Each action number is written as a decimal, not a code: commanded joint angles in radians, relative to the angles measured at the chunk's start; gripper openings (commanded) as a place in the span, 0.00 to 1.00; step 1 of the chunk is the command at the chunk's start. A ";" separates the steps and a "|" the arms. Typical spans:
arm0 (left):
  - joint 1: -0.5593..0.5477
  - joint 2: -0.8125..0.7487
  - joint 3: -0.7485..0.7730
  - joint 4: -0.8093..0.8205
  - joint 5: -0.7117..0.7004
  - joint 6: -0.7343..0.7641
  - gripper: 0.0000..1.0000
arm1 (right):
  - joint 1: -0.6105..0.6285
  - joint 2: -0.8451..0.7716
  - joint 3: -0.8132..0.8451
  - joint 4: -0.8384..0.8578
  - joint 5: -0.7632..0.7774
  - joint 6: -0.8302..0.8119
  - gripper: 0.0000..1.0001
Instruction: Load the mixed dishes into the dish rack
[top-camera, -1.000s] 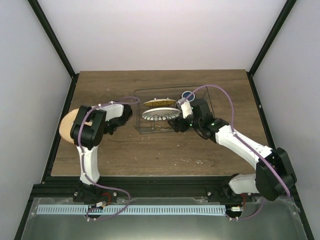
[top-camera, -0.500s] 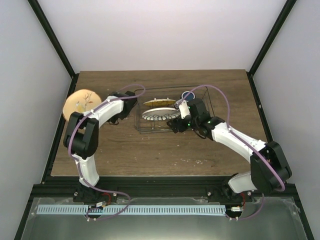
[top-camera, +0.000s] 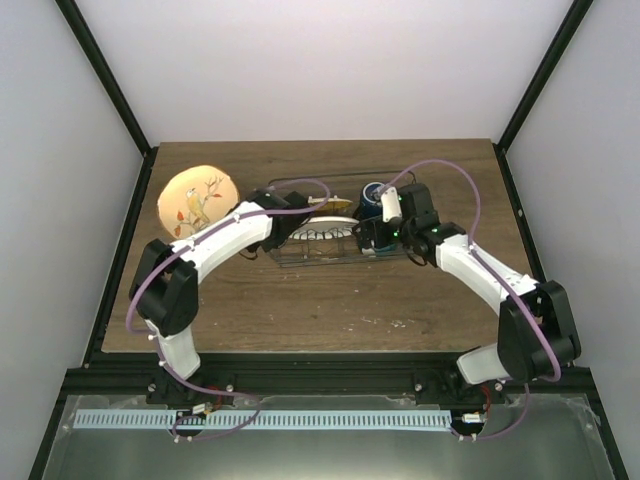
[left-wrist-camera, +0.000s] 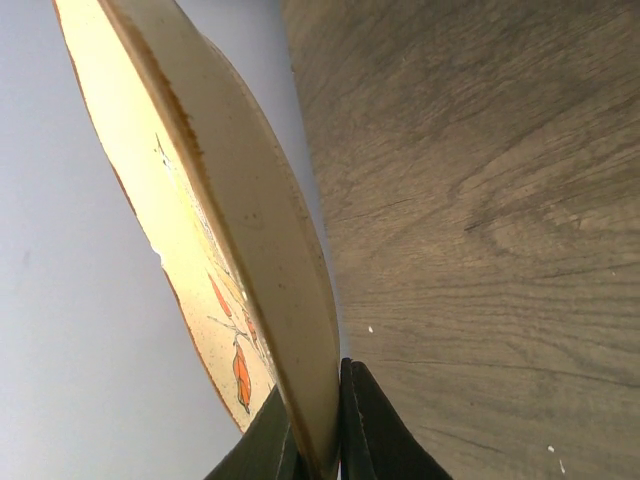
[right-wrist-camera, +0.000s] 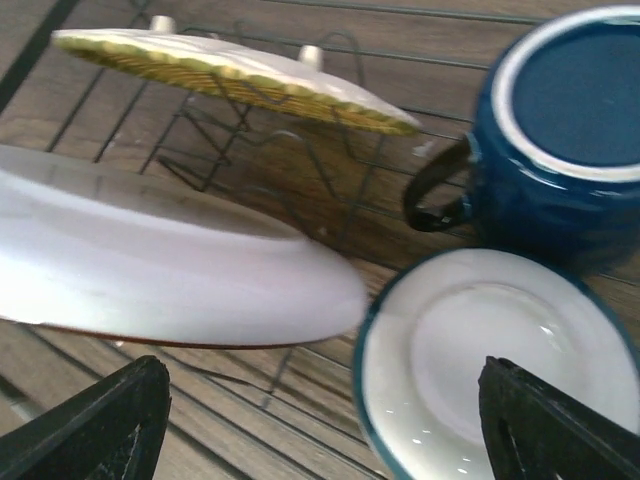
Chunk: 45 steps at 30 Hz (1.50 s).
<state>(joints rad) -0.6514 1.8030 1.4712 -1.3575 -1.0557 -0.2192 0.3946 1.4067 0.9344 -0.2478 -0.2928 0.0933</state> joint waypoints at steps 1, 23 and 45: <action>-0.070 -0.054 0.049 -0.168 -0.153 -0.107 0.00 | -0.066 0.011 0.033 -0.017 0.000 0.028 0.85; -0.448 -0.041 0.137 -0.249 -0.057 -0.188 0.00 | -0.233 0.064 0.179 -0.009 -0.331 0.078 0.92; -0.668 0.105 0.200 -0.250 -0.023 -0.196 0.00 | -0.255 0.070 0.209 0.049 -0.917 0.113 0.86</action>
<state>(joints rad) -1.2858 1.8896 1.6299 -1.5757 -0.9768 -0.4080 0.1432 1.4803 1.1301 -0.2134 -1.0763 0.1974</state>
